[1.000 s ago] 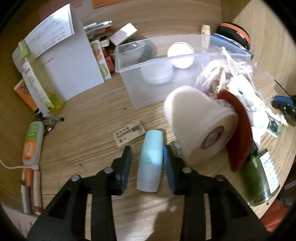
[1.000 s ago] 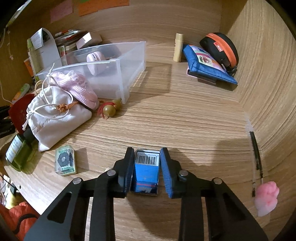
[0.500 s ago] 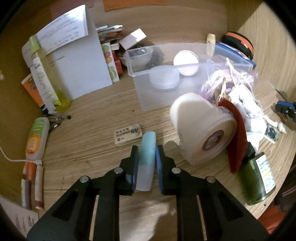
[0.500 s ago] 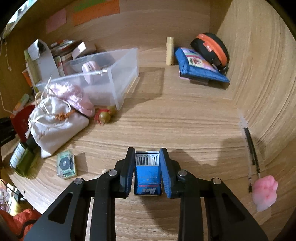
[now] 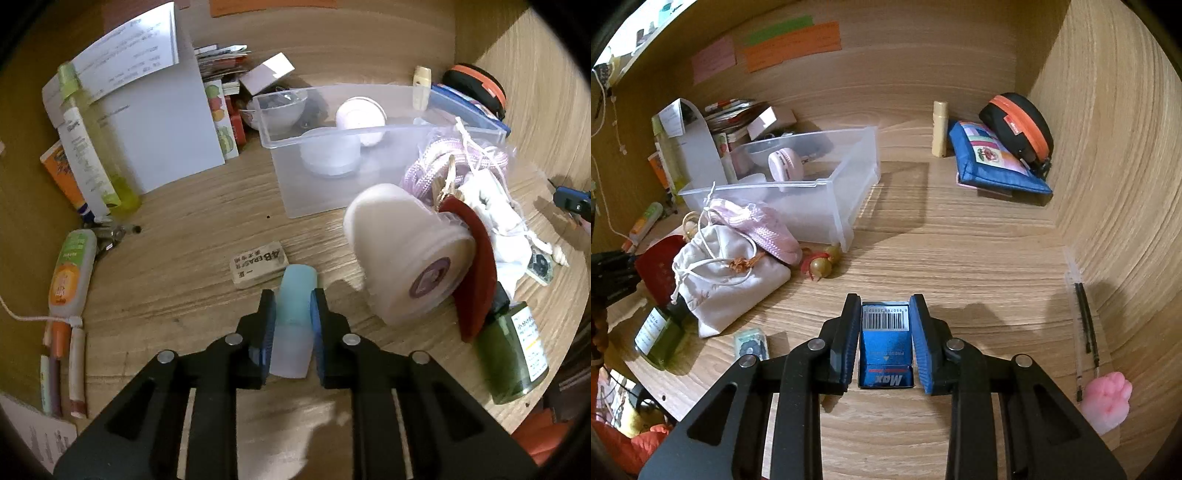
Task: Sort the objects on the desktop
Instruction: 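Carry teal bottle with left tool while right tool carries Max box to bin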
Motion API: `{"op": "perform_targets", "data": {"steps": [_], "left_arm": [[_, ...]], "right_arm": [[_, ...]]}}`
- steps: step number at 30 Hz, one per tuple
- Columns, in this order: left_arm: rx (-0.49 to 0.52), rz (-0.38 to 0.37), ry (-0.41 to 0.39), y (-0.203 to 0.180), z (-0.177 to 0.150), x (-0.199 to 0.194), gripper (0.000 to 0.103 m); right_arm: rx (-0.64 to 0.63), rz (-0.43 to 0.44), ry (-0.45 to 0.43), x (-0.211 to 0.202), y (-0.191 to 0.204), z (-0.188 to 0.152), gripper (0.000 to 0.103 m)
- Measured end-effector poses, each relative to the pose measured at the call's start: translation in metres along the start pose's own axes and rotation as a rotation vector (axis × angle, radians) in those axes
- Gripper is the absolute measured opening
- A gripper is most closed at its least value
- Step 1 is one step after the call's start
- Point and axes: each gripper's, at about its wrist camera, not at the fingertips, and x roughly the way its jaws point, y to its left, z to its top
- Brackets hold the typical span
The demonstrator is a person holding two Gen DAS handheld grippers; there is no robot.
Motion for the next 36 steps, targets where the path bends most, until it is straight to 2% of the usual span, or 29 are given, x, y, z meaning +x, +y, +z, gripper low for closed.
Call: {"op": "perform_targets", "data": {"steps": [2,4,8,12,18,27,36], "left_arm": [[0.002,-0.014,0.015,0.002,0.002,0.004,0.025],[-0.006,-0.037,0.051,0.004,0.003,0.013,0.025],[-0.019,-0.054,0.056,0.007,0.007,0.016,0.025],[-0.007,-0.041,0.044,0.004,0.007,0.016,0.024],[-0.027,-0.019,-0.008,0.009,0.008,0.003,0.024],[-0.058,0.022,-0.139,0.022,0.029,-0.032,0.024],[-0.07,0.012,-0.191,0.029,0.056,-0.04,0.024]], "right_arm": [[0.005,0.007,0.003,0.001,0.0,-0.001,0.024],[0.004,0.011,0.005,0.002,-0.001,-0.001,0.024],[-0.003,0.012,0.001,0.002,0.0,0.002,0.024],[-0.012,0.023,-0.01,0.001,0.002,0.008,0.024],[-0.035,0.048,-0.026,0.002,0.012,0.023,0.024],[-0.071,0.088,-0.09,-0.004,0.029,0.055,0.024],[-0.103,0.111,-0.135,-0.006,0.042,0.086,0.024]]}}
